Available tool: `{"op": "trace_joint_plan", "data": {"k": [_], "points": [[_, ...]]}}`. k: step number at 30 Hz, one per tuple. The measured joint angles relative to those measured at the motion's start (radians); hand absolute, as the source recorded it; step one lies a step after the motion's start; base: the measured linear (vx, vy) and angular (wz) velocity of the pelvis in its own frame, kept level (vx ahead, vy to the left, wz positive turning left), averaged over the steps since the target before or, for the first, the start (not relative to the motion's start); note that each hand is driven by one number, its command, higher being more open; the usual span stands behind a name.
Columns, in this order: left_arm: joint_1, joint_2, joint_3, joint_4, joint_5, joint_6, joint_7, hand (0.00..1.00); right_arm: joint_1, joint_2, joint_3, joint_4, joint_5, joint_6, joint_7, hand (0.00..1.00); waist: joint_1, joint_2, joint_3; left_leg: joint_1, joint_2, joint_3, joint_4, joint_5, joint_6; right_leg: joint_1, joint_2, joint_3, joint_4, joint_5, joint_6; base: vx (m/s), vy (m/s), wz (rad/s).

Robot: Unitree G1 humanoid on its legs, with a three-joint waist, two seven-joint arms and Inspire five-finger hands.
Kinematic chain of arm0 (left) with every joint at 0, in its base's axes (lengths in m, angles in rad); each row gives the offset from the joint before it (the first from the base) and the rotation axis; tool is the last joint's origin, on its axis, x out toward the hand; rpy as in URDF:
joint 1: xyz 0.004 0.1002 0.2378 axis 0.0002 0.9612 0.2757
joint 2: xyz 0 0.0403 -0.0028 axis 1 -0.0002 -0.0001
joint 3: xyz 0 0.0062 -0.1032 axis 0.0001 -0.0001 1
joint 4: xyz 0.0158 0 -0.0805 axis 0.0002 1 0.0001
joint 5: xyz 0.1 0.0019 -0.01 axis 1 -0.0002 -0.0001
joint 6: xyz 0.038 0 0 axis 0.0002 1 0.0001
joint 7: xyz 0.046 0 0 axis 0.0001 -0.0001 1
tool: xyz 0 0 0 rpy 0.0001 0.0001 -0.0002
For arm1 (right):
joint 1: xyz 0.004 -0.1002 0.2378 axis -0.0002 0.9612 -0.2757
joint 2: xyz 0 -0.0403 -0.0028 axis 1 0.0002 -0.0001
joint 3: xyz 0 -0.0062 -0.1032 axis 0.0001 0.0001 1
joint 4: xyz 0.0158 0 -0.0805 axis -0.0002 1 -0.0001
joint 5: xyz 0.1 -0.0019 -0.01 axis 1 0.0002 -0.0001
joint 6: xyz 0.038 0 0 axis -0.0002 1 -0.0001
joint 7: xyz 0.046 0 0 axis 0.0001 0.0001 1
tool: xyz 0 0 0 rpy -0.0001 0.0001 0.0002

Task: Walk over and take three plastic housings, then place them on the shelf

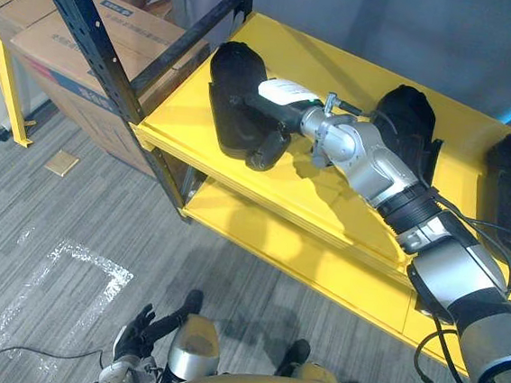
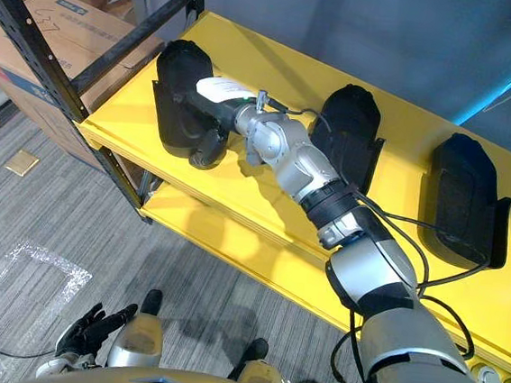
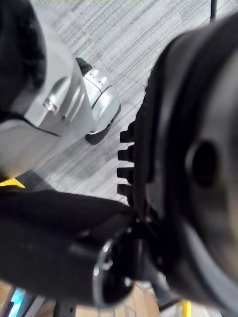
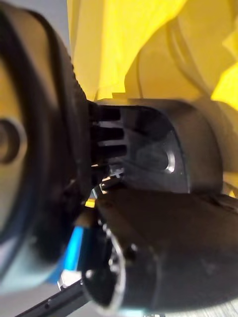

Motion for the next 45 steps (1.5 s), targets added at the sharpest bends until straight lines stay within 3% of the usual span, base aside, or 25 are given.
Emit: {"op": "trace_joint_plan", "data": {"k": [7, 9, 21, 37, 45], "points": [[-0.011, -0.001, -0.001, 0.000, -0.002, -0.001, 0.000, 1.00, -0.002, 0.009, 0.008, 0.005, -0.001, -0.016, -0.012, 0.00, 0.005, -0.001, 0.013, -0.002, 0.000, -0.001, 0.000, 0.000, 0.000, -0.001, 0.000, -0.001, 0.001, -0.001, 0.000, 0.00, 0.000, 0.00], [-0.018, -0.003, -0.003, 0.000, -0.003, -0.001, 0.000, 1.00, -0.004, 0.025, 0.008, 0.005, -0.001, -0.050, -0.043, 0.00, 0.006, 0.000, 0.018, -0.003, -0.001, -0.003, 0.001, 0.000, 0.000, -0.001, 0.000, -0.004, 0.001, -0.002, 0.001, 0.00, -0.001, 0.02], [-0.018, -0.014, -0.003, -0.001, -0.035, -0.001, 0.007, 1.00, -0.010, 0.054, 0.008, 0.106, -0.043, -0.071, -0.136, 0.00, 0.009, 0.001, 0.018, -0.019, -0.002, -0.021, 0.013, -0.002, 0.003, 0.003, -0.001, -0.022, 0.002, -0.006, 0.001, 0.00, 0.000, 0.04], [-0.018, -0.014, -0.005, -0.001, -0.035, -0.002, 0.008, 1.00, -0.040, 0.054, 0.030, 0.123, -0.139, -0.116, -0.148, 0.00, 0.010, 0.001, 0.019, -0.020, -0.002, -0.021, 0.014, -0.002, 0.004, 0.002, -0.001, -0.022, 0.002, -0.006, 0.001, 0.00, 0.000, 0.00], [-0.018, -0.014, -0.011, -0.009, -0.035, -0.001, 0.010, 1.00, -0.078, 0.054, 0.049, 0.154, -0.161, -0.136, -0.138, 0.00, 0.029, 0.001, 0.019, -0.022, -0.003, -0.025, 0.014, -0.002, 0.003, 0.004, -0.001, -0.026, 0.000, -0.006, 0.001, 0.00, 0.000, 0.00]]}}
